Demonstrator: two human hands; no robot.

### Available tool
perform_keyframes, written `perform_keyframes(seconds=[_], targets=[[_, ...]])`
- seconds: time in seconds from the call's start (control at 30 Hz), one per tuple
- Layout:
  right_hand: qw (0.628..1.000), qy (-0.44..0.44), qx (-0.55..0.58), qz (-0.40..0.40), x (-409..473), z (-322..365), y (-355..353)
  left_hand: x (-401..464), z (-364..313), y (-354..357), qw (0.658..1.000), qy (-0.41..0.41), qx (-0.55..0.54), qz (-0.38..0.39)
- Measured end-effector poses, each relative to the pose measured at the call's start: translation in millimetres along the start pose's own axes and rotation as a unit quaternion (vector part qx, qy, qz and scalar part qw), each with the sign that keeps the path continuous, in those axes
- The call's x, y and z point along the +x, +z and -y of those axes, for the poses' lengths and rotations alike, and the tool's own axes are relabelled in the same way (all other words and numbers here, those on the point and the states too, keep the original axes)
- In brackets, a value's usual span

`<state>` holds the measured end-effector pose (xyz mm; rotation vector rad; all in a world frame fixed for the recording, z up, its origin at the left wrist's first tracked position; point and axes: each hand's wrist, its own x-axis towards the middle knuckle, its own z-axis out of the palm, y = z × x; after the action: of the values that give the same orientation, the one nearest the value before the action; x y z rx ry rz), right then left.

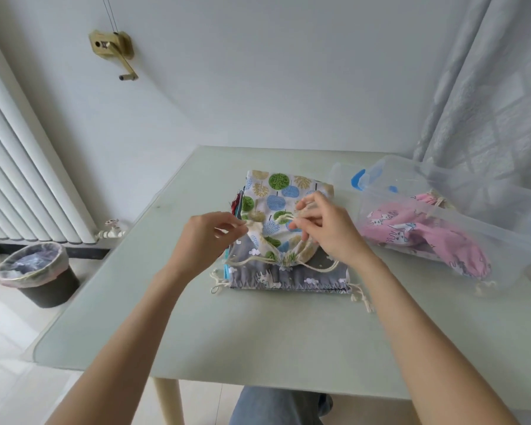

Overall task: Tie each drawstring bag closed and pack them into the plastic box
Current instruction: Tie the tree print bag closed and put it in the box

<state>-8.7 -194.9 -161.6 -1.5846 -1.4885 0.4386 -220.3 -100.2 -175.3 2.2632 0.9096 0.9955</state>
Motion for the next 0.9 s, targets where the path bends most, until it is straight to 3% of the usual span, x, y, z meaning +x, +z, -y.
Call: perform_keyframes(seconds=[0.17,0.33,0.47,0.6,0.67,0.8,0.9], targets=[[0.983,0.076,0.161,0.049,26,5,28,37,-21,8,0.991,-0.022,-0.131,0.008],[0.945,0.082,0.295,0.114,33,4,33,65,-30,21,0.996,0.007,-0.084,0.010],[0.886,0.114,0.434,0.112,37,-6,27,78,-30,34,0.993,-0.016,-0.115,0.020],[0.915,0.108,0.389,0.015,37,-21,27,84,-24,44,0.985,-0.053,-0.142,0.080],[0.911,0.128,0.393,-0.021,35,-30,24,82,-17,50,0.978,-0.075,-0.164,0.101],[0.894,0.176,0.410,-0.038,31,-45,15,72,1,59,0.974,-0.107,-0.175,0.098],[0.903,0.183,0.386,-0.040,33,-48,14,64,3,63,0.972,-0.098,-0.160,0.142]])
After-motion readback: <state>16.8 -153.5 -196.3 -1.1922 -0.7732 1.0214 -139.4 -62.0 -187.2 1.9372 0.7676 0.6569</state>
